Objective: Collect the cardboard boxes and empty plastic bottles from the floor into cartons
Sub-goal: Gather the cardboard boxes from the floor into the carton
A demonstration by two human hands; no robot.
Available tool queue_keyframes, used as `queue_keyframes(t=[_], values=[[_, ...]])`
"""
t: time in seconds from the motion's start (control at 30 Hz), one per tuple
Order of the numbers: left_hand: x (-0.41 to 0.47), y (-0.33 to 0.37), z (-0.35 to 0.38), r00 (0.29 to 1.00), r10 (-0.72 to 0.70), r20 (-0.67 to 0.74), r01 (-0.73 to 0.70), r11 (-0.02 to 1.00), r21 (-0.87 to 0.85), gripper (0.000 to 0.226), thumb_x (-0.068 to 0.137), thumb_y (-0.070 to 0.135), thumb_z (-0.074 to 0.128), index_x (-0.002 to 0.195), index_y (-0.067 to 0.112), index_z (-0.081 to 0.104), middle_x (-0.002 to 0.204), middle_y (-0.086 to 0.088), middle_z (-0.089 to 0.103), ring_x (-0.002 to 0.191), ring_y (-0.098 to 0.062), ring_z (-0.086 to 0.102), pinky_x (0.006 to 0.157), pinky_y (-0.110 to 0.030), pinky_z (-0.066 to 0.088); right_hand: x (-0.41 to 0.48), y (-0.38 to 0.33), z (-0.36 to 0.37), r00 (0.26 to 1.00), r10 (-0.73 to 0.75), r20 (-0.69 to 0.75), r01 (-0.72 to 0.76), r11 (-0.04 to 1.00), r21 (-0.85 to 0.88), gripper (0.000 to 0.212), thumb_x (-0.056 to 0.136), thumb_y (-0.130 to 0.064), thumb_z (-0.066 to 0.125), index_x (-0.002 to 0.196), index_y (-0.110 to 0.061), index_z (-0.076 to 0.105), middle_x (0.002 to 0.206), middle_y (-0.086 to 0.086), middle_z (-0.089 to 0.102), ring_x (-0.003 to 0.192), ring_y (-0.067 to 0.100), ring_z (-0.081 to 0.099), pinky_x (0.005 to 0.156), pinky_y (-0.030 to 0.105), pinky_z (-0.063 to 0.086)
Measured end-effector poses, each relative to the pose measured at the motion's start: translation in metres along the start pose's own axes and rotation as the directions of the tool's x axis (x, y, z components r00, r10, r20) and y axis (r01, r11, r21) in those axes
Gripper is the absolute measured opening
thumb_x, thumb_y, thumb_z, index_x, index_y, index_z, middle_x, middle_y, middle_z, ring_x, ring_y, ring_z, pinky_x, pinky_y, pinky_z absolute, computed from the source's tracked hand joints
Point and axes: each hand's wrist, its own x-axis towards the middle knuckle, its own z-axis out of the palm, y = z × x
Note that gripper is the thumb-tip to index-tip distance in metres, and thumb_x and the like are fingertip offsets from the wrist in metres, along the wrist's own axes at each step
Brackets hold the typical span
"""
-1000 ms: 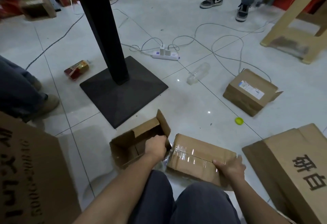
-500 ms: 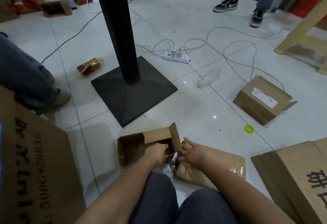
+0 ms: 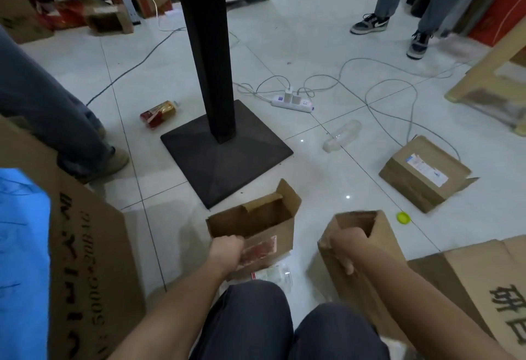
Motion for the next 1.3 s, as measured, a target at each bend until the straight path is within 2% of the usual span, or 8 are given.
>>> queue_keyframes(t=[0.17, 0.3, 0.47, 0.6, 0.87, 1.0, 1.17, 1.3], values=[[-0.062, 0.04, -0.096, 0.993, 0.032, -0.112, -0.046, 0.991, -0.124, 0.018, 0.094, 0.014, 0.054, 0.113, 0.015, 0.056, 0.112, -0.003, 0.067, 0.1, -0.02, 0.067, 0.085, -0.031, 0.054, -0.103, 0.021, -0.027, 0.962, -0.012, -0.274, 0.018, 1.0, 0.021, 0.027, 0.092, -0.01, 0.049, 0.114, -0.011, 0.064, 0.115, 0.007, 0.066, 0.106, 0.026, 0.062, 0.086, 0.035, 0.049], [-0.142, 0.059, -0.178, 0.998, 0.036, -0.059, -0.045, 0.986, -0.163, 0.046, 0.075, 0.025, 0.078, 0.113, 0.016, 0.053, 0.106, -0.001, 0.065, 0.095, -0.02, 0.067, 0.083, -0.031, 0.056, -0.198, 0.036, -0.071, 0.932, -0.048, -0.359, 0.08, 0.994, 0.074, 0.033, 0.09, 0.0, 0.043, 0.112, -0.009, 0.065, 0.116, 0.009, 0.063, 0.107, 0.029, 0.059, 0.078, 0.034, 0.044], [-0.244, 0.046, -0.256, 0.994, -0.103, -0.038, 0.071, 0.87, -0.487, 0.022, 0.099, 0.011, 0.043, 0.12, 0.012, 0.048, 0.117, -0.005, 0.064, 0.106, -0.022, 0.064, 0.091, -0.033, 0.052, -0.321, 0.034, -0.13, 0.9, -0.16, -0.406, 0.206, 0.976, 0.072, 0.041, 0.093, 0.001, 0.039, 0.129, -0.012, 0.052, 0.116, 0.01, 0.065, 0.104, 0.031, 0.063, 0.084, 0.037, 0.048], [-0.335, 0.017, -0.301, 0.987, -0.147, 0.063, 0.153, 0.764, -0.627, 0.023, 0.099, 0.021, 0.041, 0.117, 0.008, 0.047, 0.116, -0.011, 0.065, 0.106, -0.028, 0.063, 0.089, -0.039, 0.05, -0.401, 0.004, -0.171, 0.832, -0.389, -0.395, 0.386, 0.918, -0.092, 0.044, 0.094, -0.002, 0.042, 0.136, -0.014, 0.046, 0.119, 0.011, 0.063, 0.104, 0.032, 0.062, 0.086, 0.039, 0.045], [-0.475, -0.09, -0.312, 0.868, -0.486, 0.105, 0.247, 0.237, -0.94, 0.037, 0.096, 0.02, 0.041, 0.123, 0.002, 0.058, 0.127, -0.015, 0.059, 0.123, -0.029, 0.052, 0.106, -0.033, 0.038, -0.502, -0.078, -0.246, 0.592, -0.751, -0.291, 0.597, 0.652, -0.467, 0.059, 0.098, -0.008, 0.036, 0.152, -0.021, 0.017, 0.15, 0.013, 0.033, 0.128, 0.037, 0.041, 0.104, 0.048, 0.029], [-0.527, -0.127, -0.307, 0.799, -0.582, 0.15, 0.35, 0.247, -0.904, 0.034, 0.101, 0.021, 0.035, 0.113, 0.008, 0.065, 0.117, -0.008, 0.065, 0.111, -0.021, 0.059, 0.096, -0.03, 0.045, -0.536, -0.128, -0.283, 0.513, -0.831, -0.216, 0.59, 0.524, -0.614, 0.065, 0.096, -0.005, 0.039, 0.152, -0.021, 0.012, 0.15, 0.007, 0.036, 0.124, 0.035, 0.047, 0.101, 0.046, 0.036], [-0.585, -0.156, -0.308, 0.736, -0.661, 0.146, 0.453, 0.321, -0.831, 0.028, 0.101, 0.022, 0.037, 0.116, 0.011, 0.059, 0.124, -0.006, 0.062, 0.115, -0.022, 0.057, 0.097, -0.032, 0.044, -0.556, -0.19, -0.301, 0.502, -0.845, -0.186, 0.526, 0.469, -0.709, 0.05, 0.092, -0.005, 0.048, 0.14, -0.014, 0.038, 0.122, 0.012, 0.059, 0.108, 0.033, 0.059, 0.092, 0.045, 0.045], [-0.617, -0.181, -0.304, 0.683, -0.728, 0.057, 0.489, 0.397, -0.777, 0.025, 0.1, 0.022, 0.036, 0.118, 0.011, 0.051, 0.117, -0.007, 0.064, 0.108, -0.024, 0.062, 0.09, -0.036, 0.05, -0.568, -0.232, -0.313, 0.443, -0.862, -0.246, 0.455, 0.453, -0.767, 0.063, 0.093, -0.006, 0.046, 0.15, -0.016, 0.021, 0.137, 0.015, 0.049, 0.122, 0.035, 0.051, 0.109, 0.046, 0.03]])
